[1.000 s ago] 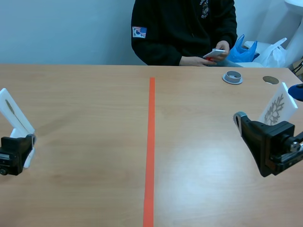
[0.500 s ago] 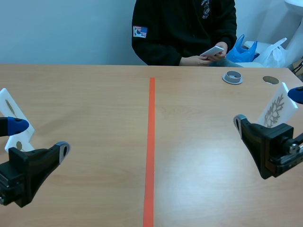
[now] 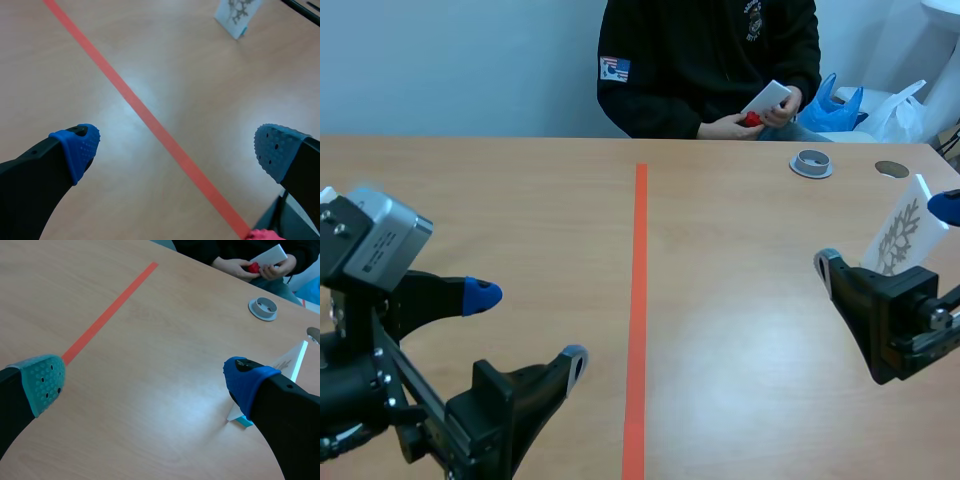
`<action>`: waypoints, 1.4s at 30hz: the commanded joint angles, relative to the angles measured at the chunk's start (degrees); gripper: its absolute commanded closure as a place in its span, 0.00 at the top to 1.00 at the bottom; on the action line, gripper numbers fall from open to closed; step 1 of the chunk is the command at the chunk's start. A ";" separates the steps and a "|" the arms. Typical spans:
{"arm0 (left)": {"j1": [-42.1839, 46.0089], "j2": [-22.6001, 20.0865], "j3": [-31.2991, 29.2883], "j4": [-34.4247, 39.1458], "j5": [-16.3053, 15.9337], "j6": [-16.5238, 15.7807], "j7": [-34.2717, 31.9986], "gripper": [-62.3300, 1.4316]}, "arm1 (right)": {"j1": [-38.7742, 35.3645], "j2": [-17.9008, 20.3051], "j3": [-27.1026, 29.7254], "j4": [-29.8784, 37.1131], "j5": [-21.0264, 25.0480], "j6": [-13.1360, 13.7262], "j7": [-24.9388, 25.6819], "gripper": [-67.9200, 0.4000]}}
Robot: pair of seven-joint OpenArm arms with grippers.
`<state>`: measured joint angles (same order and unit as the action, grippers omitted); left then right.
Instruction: Sort the leaf by its shape. The table is split by an orange tape line. A compound leaf with several leaflets goes to the left side, a simple leaf with one blade goes to the right side. Return to the home posture when a red brick is placed on the table.
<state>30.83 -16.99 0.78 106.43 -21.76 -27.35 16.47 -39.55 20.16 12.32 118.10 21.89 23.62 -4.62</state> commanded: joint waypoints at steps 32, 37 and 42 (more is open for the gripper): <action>-1.16 0.15 -0.74 0.28 0.13 -0.28 -1.62 1.00 | 0.50 0.15 0.48 0.00 0.42 0.00 0.68 1.00; -1.16 0.15 -0.74 0.28 0.13 -0.28 -1.62 1.00 | 0.52 0.15 0.42 -0.57 0.42 0.04 0.70 1.00; -1.16 0.13 -0.74 0.28 0.13 -0.28 -1.62 1.00 | 1.27 0.17 -0.81 -3.76 0.44 0.66 1.25 1.00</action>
<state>29.36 -16.99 0.56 106.39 -21.04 -27.27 16.01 -39.48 20.16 11.97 114.98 21.89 23.88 -4.36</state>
